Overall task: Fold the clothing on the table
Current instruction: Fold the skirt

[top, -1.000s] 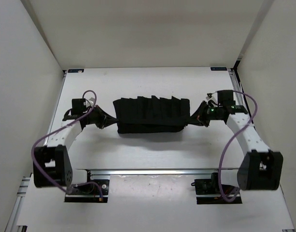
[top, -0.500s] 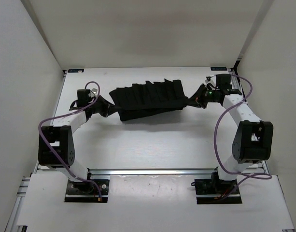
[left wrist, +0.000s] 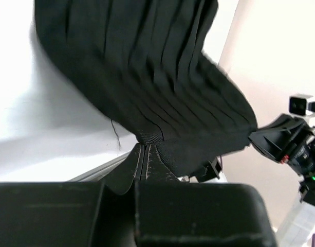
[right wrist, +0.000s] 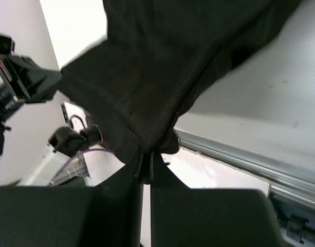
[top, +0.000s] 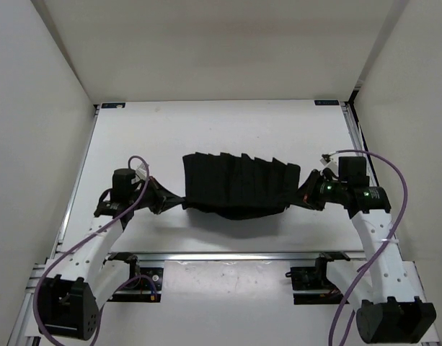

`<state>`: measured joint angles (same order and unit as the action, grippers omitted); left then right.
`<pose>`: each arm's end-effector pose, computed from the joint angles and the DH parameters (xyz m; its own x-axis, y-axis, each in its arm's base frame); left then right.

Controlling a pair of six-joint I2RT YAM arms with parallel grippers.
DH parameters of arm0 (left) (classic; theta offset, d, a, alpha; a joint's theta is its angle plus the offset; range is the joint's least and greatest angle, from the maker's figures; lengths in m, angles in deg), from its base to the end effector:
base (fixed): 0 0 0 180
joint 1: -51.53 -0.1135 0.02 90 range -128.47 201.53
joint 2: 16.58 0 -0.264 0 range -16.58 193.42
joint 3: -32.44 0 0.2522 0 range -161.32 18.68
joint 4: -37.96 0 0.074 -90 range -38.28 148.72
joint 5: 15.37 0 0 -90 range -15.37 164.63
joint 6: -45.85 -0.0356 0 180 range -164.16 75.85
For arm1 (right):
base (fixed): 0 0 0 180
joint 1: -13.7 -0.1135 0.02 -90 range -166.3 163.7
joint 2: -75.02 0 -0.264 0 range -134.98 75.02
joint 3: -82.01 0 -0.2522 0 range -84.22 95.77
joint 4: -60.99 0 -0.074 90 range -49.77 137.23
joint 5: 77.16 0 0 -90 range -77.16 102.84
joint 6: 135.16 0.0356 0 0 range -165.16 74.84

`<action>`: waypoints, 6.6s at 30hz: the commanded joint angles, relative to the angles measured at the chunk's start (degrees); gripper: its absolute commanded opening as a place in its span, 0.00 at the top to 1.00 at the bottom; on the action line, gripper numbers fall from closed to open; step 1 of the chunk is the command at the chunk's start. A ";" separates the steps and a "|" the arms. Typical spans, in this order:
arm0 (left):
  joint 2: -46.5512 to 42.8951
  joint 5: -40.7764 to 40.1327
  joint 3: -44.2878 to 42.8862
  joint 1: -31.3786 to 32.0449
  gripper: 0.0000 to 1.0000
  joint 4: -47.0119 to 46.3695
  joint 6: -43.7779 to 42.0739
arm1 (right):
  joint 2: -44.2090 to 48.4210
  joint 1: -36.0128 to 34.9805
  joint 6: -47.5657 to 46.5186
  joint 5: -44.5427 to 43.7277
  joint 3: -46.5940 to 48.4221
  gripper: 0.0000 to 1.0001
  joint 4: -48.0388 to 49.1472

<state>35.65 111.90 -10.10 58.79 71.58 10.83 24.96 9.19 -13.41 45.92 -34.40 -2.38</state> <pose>0.1772 -0.0443 0.2095 -0.8308 -0.5511 -0.0774 -0.2487 0.4920 -0.8343 0.1606 0.0322 0.2956 -0.8672 0.3739 -0.3289 0.0465 0.7184 0.6941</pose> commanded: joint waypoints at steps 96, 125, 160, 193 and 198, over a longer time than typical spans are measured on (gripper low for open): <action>34.50 -9.59 -18.48 8.91 1.00 -15.64 -6.20 | -44.77 -6.29 -14.08 -9.79 28.12 0.88 3.20; 31.18 -9.86 -21.24 -1.03 1.00 -8.43 -10.25 | -78.79 -35.03 -28.76 3.36 45.54 1.00 -3.58; 22.12 -20.14 2.85 11.89 0.78 -7.02 -11.92 | -38.08 15.94 -25.42 -6.53 -1.48 0.24 14.01; 29.24 -17.50 -3.65 14.70 0.81 -10.62 -9.11 | -36.87 10.57 -18.03 -3.27 2.11 1.00 14.37; 31.53 -17.33 -5.94 15.93 0.81 -11.68 -8.14 | -32.56 9.27 -16.37 -7.23 6.07 1.00 11.47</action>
<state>66.73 95.12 -13.62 74.01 61.48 1.93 -11.23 20.01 -31.05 42.27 -31.98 12.90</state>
